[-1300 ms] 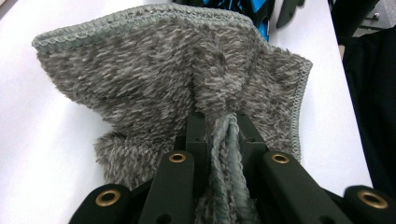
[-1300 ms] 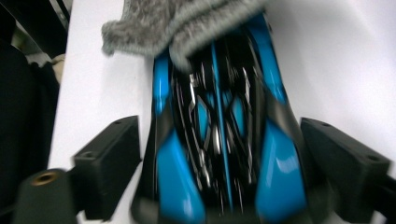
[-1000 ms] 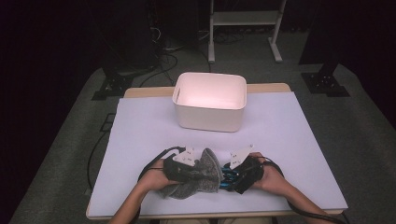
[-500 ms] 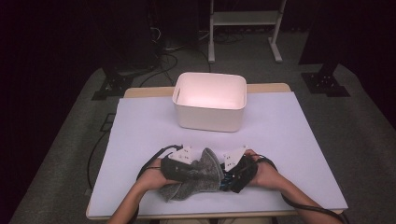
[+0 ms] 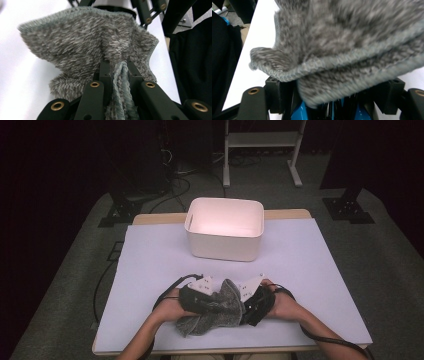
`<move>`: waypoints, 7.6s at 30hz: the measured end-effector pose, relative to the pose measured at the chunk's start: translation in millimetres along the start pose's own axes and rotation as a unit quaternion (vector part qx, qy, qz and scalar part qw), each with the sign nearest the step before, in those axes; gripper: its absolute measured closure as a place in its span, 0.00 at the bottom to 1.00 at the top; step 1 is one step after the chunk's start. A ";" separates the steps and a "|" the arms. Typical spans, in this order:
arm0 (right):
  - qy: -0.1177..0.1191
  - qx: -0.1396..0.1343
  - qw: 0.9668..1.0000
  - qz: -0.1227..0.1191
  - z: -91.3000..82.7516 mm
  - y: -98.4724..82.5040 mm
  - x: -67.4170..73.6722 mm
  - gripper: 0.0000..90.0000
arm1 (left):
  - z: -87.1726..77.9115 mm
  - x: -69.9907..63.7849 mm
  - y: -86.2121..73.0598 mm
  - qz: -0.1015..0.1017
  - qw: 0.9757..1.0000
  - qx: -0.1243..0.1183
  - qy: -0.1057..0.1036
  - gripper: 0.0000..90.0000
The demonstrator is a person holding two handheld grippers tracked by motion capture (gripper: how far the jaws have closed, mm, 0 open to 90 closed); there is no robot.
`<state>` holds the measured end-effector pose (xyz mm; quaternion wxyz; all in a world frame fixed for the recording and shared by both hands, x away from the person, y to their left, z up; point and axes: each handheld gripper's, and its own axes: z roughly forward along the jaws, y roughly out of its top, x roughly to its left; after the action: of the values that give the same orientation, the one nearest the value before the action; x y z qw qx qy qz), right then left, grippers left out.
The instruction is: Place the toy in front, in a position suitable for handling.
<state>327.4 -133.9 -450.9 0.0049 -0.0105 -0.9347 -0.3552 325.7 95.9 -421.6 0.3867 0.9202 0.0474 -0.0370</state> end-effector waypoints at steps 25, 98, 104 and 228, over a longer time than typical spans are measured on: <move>-0.051 -0.008 0.997 0.057 -25.5 -33.1 13.5 0.24 | 9.0 -4.1 18.1 0.018 1.000 0.019 -0.008 0.88; -0.036 -0.026 0.997 0.070 -20.5 -33.4 11.5 0.24 | 57.0 1.1 82.7 0.090 0.993 0.063 -0.044 0.88; -0.040 -0.023 0.997 0.060 -20.8 -34.0 10.5 0.24 | 56.5 3.3 79.8 0.087 0.994 0.058 -0.043 0.88; -0.042 -0.033 0.996 0.064 -19.6 -36.3 12.7 0.24 | 26.3 15.7 52.1 0.047 0.997 0.056 -0.023 0.87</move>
<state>314.0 -173.9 -460.1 -0.0124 -0.0857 -0.9192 -0.3841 346.4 41.7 -404.7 0.3368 0.9406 -0.0073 -0.0424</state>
